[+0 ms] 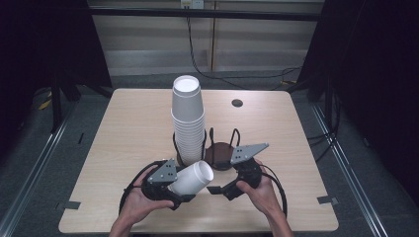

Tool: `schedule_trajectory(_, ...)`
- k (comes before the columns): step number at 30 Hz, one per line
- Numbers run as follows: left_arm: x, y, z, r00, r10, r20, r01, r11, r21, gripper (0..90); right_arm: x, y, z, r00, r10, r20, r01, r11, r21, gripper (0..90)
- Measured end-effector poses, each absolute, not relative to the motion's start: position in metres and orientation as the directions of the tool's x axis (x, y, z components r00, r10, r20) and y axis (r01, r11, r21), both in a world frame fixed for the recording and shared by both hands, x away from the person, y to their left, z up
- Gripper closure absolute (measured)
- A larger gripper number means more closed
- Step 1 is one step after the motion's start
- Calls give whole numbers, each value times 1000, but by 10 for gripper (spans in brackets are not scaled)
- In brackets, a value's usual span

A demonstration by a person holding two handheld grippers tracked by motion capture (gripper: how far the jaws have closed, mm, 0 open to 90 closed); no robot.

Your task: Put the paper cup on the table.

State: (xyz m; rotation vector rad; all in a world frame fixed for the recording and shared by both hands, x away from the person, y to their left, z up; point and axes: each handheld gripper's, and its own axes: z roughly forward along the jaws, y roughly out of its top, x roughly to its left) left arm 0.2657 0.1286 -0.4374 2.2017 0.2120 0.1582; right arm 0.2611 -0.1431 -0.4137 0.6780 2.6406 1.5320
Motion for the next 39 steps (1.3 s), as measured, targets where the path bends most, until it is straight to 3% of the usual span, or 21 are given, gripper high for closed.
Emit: schedule_trajectory(39,269,120,-418,987,104,123,6,-785,620,161,274,-116,-420,-949,266,168,311,707,635,152)
